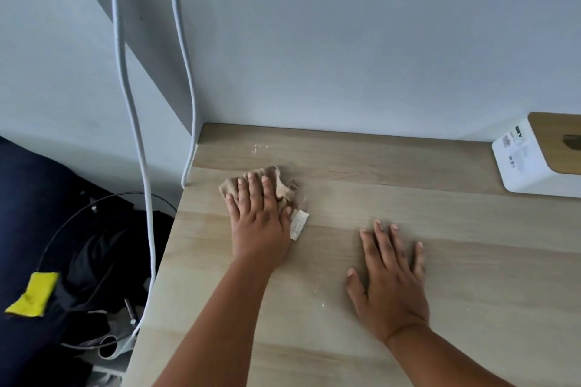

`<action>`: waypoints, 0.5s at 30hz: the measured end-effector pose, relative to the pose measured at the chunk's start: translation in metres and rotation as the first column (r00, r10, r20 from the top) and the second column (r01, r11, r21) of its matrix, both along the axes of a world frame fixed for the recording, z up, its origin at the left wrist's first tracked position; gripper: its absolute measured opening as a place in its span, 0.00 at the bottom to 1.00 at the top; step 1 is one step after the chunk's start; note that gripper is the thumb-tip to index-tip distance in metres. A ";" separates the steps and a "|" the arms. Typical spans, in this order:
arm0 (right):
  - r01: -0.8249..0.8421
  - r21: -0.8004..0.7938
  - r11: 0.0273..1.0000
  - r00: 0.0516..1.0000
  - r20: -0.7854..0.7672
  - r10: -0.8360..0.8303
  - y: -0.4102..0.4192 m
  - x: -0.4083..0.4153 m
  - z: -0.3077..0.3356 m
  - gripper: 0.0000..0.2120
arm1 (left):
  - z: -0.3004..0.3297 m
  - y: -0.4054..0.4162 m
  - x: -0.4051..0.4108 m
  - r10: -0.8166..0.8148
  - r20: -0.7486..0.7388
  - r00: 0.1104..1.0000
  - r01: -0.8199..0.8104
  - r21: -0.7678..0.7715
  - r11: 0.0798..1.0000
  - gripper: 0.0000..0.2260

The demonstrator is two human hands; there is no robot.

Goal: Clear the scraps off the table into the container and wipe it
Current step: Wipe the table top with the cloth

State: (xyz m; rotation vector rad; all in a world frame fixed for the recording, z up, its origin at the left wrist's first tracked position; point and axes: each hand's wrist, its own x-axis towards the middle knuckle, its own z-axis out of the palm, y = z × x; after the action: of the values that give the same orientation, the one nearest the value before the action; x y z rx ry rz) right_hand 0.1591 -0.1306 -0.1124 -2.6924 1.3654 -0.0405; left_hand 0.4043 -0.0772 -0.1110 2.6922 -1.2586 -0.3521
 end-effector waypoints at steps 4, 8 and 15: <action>-0.005 0.001 1.000 1.000 0.014 0.005 0.001 0.001 0.001 0.37 | 0.002 0.067 -0.056 -0.057 0.009 0.998 0.057 -0.113 0.992 0.32; -0.008 -0.011 1.000 1.000 0.027 0.008 0.000 0.002 0.001 0.37 | -0.003 0.102 -0.063 -0.069 0.063 0.996 0.079 -0.163 0.983 0.31; -0.005 0.001 1.000 1.000 0.012 0.005 0.000 0.003 0.001 0.39 | -0.001 0.006 0.033 0.168 0.023 0.985 -0.168 -0.021 0.986 0.36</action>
State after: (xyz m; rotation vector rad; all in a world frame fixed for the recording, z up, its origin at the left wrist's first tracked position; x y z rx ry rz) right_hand 0.1625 -0.1308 -0.1111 -2.6904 1.3548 -0.0551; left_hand 0.4371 -0.0711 -0.1118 2.7689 -1.0251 -0.2845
